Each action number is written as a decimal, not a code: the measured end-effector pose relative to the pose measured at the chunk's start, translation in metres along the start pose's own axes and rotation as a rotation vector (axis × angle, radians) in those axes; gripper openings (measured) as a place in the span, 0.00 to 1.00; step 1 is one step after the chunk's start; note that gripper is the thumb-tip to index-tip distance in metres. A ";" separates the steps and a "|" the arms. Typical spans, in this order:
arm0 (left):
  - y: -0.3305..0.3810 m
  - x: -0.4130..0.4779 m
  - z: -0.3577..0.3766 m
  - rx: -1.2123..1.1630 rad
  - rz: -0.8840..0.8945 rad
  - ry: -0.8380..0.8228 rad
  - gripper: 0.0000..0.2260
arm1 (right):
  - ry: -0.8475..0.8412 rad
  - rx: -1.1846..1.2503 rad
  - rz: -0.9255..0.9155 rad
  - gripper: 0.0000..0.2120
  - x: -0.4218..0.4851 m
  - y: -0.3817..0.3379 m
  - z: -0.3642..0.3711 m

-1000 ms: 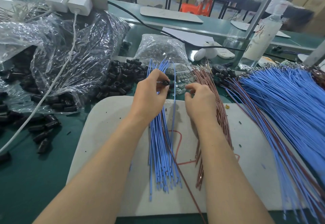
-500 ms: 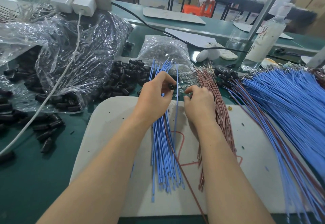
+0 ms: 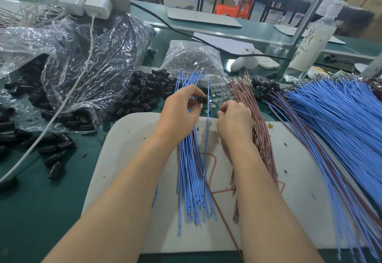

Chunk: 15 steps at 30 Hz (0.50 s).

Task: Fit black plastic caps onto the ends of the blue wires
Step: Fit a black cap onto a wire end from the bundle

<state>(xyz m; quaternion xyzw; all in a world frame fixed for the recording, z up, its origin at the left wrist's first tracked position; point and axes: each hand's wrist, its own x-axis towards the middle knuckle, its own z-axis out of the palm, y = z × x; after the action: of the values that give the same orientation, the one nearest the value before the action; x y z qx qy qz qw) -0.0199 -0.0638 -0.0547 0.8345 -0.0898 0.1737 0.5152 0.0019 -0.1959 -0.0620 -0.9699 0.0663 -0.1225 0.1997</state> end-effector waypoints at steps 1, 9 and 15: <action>0.000 0.000 0.000 0.007 0.001 0.001 0.12 | 0.025 0.041 -0.010 0.09 -0.001 0.000 0.000; 0.000 0.002 -0.001 0.015 -0.025 0.016 0.09 | -0.103 1.078 -0.040 0.07 -0.012 -0.017 -0.030; 0.000 0.003 -0.002 0.052 -0.037 0.037 0.09 | -0.116 0.915 -0.145 0.07 -0.015 -0.020 -0.037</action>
<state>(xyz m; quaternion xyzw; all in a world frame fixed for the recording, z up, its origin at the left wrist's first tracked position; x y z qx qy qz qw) -0.0170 -0.0622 -0.0530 0.8457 -0.0601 0.1816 0.4982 -0.0209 -0.1889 -0.0247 -0.7894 -0.0738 -0.0986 0.6014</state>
